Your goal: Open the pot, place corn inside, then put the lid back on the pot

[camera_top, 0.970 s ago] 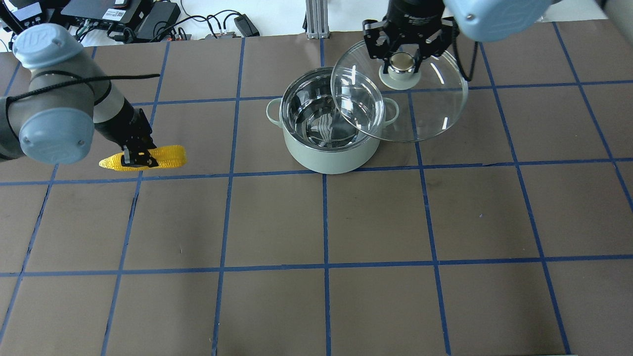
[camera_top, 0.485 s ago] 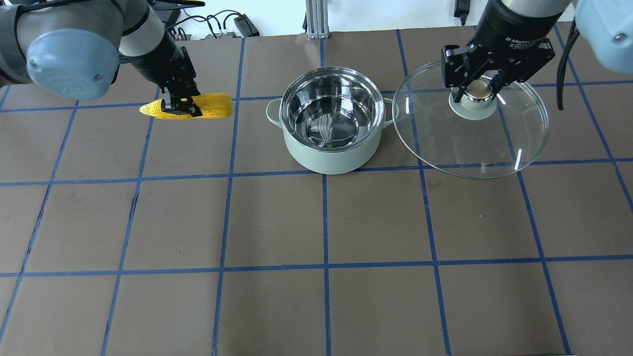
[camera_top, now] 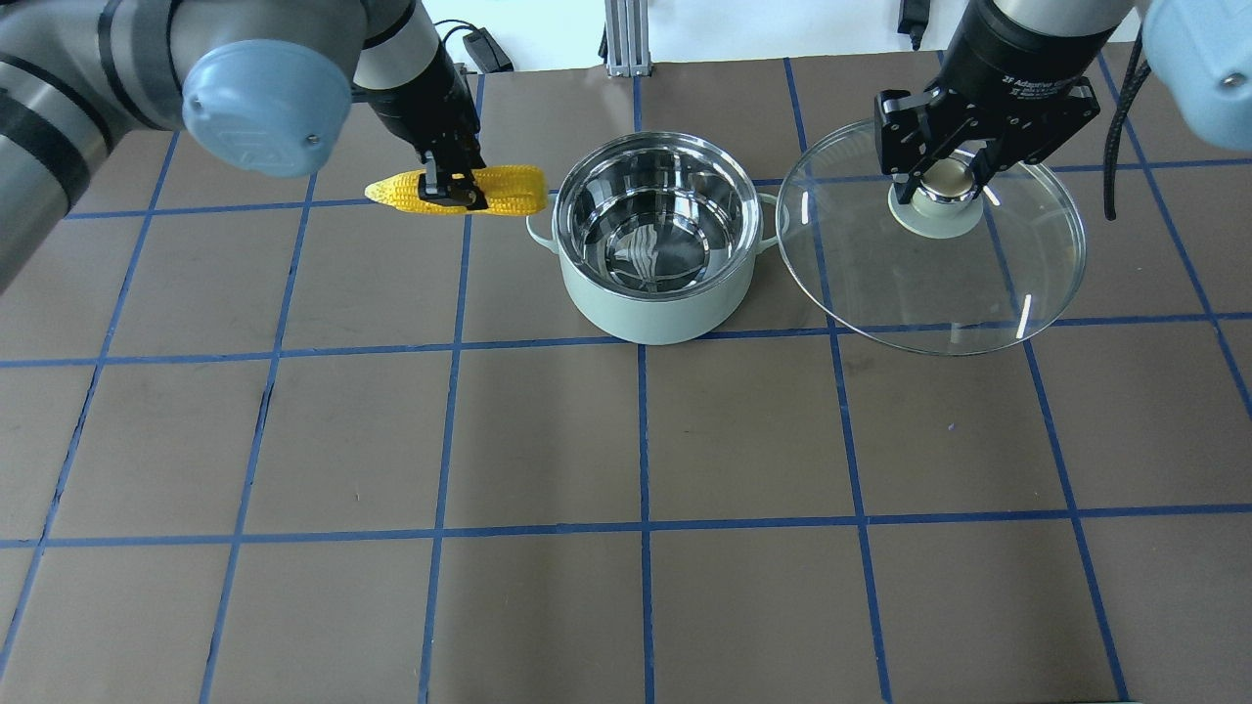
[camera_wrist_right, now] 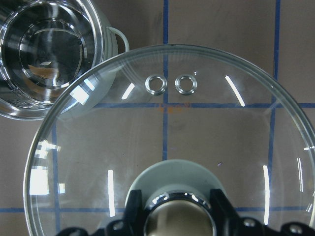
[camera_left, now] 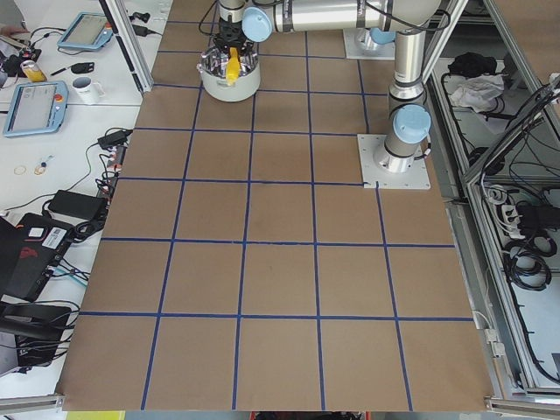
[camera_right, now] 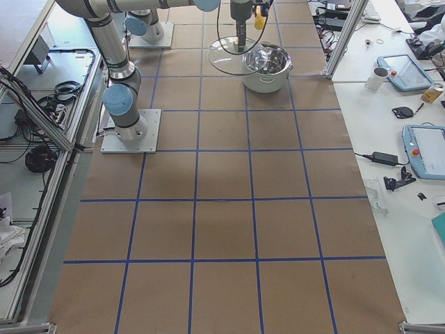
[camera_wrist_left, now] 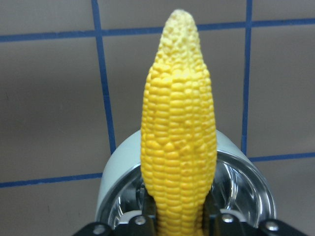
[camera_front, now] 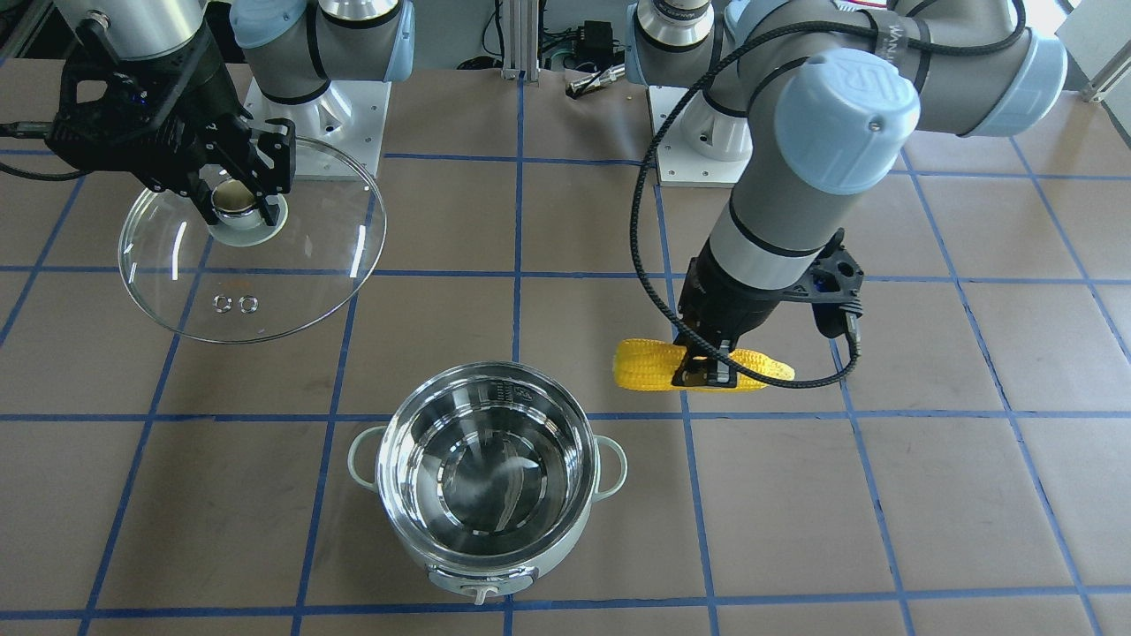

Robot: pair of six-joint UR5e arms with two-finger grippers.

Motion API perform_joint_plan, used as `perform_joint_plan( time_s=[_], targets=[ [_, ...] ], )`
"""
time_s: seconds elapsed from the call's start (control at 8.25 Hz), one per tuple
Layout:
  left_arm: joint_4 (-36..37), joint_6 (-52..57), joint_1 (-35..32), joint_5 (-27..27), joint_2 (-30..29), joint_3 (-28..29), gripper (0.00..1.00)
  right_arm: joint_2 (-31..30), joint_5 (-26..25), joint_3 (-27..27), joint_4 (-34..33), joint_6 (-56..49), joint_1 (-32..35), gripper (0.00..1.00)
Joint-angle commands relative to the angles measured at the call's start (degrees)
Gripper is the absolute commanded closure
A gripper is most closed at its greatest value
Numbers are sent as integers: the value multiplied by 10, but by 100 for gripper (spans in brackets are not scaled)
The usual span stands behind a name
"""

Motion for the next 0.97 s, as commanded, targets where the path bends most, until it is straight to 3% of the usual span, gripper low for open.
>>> perform_joint_plan(
  time_s=[0.0,0.12,0.85],
  targets=[
    [77,-59,-41,-29,-63,23,100,0,0,0,-1,0,0,60],
    [135,-80,-67,-27,-90,40,100,0,0,0,-1,-1,0,60],
    [139,-109,-83,-26,-126,52,100,0,0,1,0,0,0,60]
  ],
)
